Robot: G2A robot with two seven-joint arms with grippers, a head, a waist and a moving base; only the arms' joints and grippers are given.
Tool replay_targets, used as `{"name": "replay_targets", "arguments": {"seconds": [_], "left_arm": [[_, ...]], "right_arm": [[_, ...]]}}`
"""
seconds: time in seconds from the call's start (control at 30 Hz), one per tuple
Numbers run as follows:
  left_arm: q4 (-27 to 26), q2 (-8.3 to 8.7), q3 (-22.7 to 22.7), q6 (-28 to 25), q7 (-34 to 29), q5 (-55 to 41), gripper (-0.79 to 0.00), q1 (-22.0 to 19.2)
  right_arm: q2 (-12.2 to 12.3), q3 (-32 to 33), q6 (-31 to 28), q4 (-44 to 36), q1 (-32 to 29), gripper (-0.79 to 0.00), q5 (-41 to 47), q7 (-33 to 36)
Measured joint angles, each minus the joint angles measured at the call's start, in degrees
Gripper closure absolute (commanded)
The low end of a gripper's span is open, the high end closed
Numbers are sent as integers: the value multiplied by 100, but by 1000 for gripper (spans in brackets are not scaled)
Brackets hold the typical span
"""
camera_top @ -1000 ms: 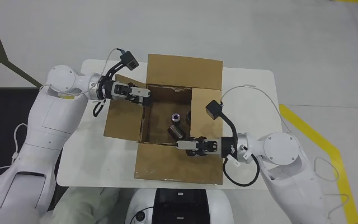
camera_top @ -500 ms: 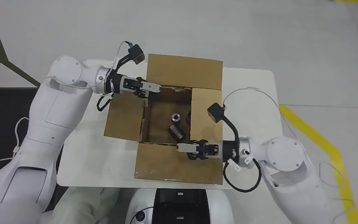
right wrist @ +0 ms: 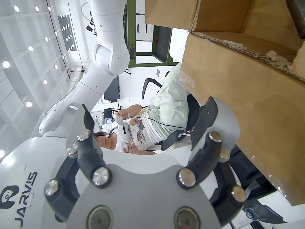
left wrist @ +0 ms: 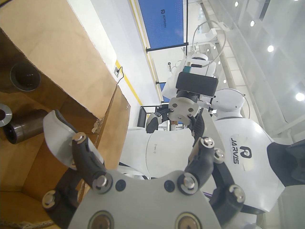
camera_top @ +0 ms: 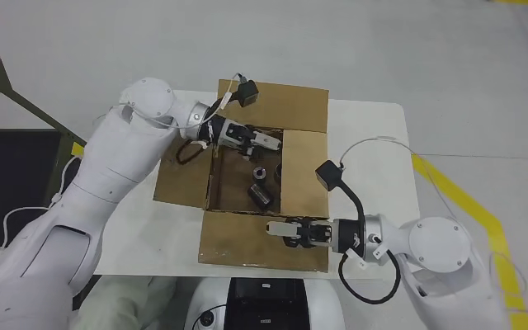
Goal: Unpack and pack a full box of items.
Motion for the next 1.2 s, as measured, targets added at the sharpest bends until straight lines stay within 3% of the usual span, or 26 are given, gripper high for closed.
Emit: {"name": "replay_targets", "arguments": {"seconds": [0.33, 0.67, 0.97, 1.2], "left_arm": [[122, -207, 511, 47, 681, 841, -785, -120], [330, -453, 803, -123, 1359, 970, -785, -137], [601, -679, 1139, -186, 1568, 1314, -785, -214], [797, -813, 1139, -347, 1827, 1296, -785, -280]], "right_arm": [[107, 298, 75, -403, -332, -785, 18, -107], [184, 428, -63, -383, -568, -785, 218, -189], [244, 377, -214, -280, -646, -785, 314, -175], [273, 211, -367, -103, -552, -785, 400, -149]]}}
